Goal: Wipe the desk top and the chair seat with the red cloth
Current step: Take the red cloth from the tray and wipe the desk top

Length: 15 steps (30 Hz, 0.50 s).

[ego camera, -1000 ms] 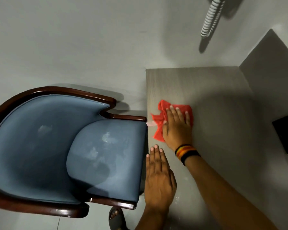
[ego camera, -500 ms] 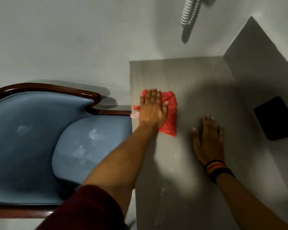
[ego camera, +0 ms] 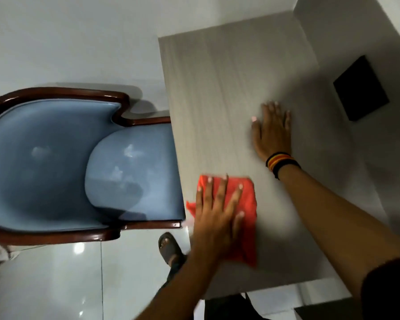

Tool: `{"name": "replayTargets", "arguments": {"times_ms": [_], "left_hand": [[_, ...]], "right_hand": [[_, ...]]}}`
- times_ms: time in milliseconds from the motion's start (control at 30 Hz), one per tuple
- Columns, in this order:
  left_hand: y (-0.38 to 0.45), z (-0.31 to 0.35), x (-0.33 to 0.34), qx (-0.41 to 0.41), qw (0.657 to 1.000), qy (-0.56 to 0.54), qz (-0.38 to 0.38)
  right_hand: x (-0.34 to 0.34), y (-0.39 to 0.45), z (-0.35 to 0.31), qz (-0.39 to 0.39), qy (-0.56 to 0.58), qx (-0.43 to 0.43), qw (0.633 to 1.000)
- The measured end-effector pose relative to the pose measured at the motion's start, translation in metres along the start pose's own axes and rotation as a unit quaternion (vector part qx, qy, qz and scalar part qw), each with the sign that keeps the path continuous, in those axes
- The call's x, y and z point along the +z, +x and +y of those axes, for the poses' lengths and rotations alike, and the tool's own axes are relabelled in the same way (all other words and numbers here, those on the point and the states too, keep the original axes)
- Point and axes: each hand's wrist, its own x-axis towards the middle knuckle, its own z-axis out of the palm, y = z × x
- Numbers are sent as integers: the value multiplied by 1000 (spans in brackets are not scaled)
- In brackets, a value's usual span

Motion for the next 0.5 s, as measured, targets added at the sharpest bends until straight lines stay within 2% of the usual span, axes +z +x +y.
{"name": "replayTargets", "arguments": {"times_ms": [67, 167, 333, 433, 500], "left_hand": [[-59, 20, 7, -20, 1000, 1, -19], [-68, 22, 8, -31, 999, -3, -16], [27, -16, -12, 35, 999, 2, 15], [108, -37, -30, 28, 1000, 4, 12], [124, -40, -33, 6, 1000, 7, 7]], "right_hand": [[0, -3, -1, -3, 2, 4, 1000], [0, -6, 0, -3, 6, -6, 1000], [0, -12, 7, 0, 24, -15, 1000], [-3, -20, 9, -1, 64, -20, 998], [-9, -35, 7, -9, 113, 0, 994]]}}
